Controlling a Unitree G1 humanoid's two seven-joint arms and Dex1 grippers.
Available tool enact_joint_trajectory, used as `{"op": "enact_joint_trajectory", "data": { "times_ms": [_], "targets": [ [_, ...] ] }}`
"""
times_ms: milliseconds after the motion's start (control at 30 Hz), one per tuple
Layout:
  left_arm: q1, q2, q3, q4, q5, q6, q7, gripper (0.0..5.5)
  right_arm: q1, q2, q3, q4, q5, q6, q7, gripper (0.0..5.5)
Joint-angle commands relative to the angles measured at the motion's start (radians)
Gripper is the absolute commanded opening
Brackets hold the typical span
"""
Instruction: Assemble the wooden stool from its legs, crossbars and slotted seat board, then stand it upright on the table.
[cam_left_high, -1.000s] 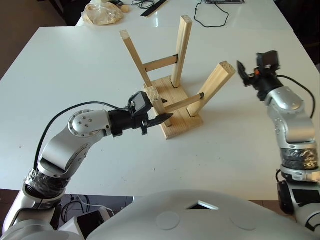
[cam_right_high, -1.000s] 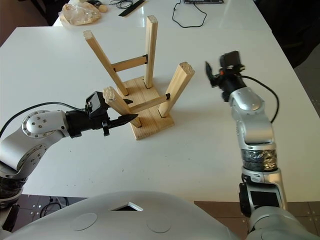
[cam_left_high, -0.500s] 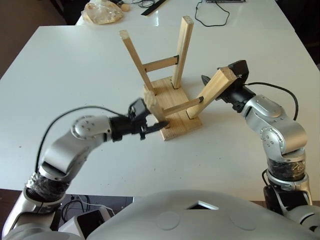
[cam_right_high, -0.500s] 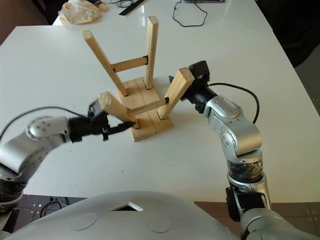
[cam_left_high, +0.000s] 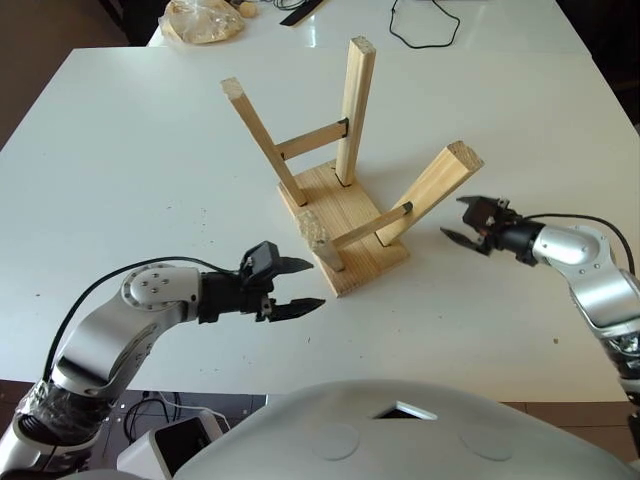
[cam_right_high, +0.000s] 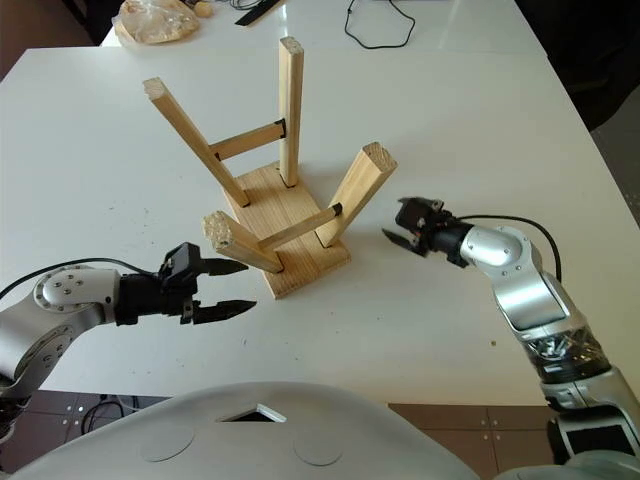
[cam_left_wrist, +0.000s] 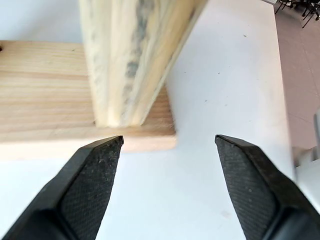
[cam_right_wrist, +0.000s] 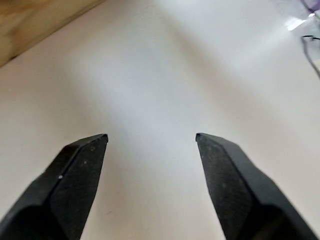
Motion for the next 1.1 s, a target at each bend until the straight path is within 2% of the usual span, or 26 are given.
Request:
{"op": "enact_joint_trajectory", "data": {
  "times_ms": [33,200,300,567,767,967,1100],
  "targets": [
    [-0.044,-0.039,0.071,0.144,0.016,-0.090,-0.019,3.41,0.079,-0.046,0.007,-0.095,0.055,-0.036,0.127,3.27],
    [-0.210,-0.124,0.106,0.362,0.083,-0.177,0.050,3.41,0.109,-0.043,0.018,-0.192,0.123,-0.032,0.234,3.27],
    [-0.294,-0.200,0.092,0.331,0.034,-0.145,0.068,3.41,0.091,-0.029,0.034,-0.186,0.104,-0.034,0.251,3.27],
    [-0.223,-0.319,-0.120,0.087,0.036,-0.058,0.111,3.41,-0.027,0.043,0.075,-0.070,0.036,-0.044,0.245,3.27],
    [-0.292,-0.423,-0.222,0.156,0.161,-0.069,0.213,3.41,-0.126,0.080,0.086,0.083,-0.025,-0.084,0.227,3.27],
    [-0.311,-0.439,-0.193,0.182,0.261,-0.086,0.303,3.41,-0.156,0.108,0.074,0.125,-0.044,-0.100,0.208,3.27],
    [-0.213,-0.376,-0.166,0.055,0.254,-0.051,0.301,3.41,-0.120,0.103,0.069,0.103,-0.045,-0.101,0.201,3.27]
  ]
}}
